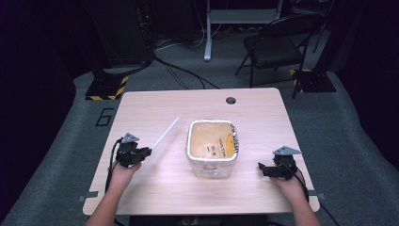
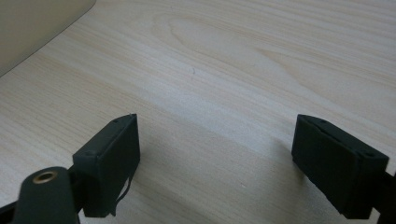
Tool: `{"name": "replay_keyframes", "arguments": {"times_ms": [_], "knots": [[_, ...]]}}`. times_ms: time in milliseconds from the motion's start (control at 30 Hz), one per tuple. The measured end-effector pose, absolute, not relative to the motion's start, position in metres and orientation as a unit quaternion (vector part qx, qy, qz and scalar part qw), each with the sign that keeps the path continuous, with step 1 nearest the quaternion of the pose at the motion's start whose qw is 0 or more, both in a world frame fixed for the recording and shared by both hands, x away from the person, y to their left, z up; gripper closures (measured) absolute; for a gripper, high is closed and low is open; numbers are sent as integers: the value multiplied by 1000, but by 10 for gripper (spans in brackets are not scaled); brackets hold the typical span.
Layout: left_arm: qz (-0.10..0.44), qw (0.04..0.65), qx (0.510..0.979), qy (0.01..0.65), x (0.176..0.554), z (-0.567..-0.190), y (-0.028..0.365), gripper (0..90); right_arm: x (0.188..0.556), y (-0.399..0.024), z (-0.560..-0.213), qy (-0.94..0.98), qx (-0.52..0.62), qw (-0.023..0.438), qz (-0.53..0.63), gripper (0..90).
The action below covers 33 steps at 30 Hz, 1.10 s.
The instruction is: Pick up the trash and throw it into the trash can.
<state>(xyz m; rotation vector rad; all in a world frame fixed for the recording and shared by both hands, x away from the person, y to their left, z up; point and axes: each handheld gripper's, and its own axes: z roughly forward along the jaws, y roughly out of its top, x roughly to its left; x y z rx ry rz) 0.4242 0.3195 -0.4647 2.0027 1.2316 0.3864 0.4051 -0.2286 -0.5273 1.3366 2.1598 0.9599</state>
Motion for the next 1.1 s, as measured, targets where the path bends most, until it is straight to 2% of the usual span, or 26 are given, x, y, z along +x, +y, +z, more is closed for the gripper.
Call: {"name": "replay_keyframes", "arguments": {"times_ms": [1100], "knots": [[154,394,801,423,405,-399,315,784,405,-228,-527,777,482,212,345,148]]}}
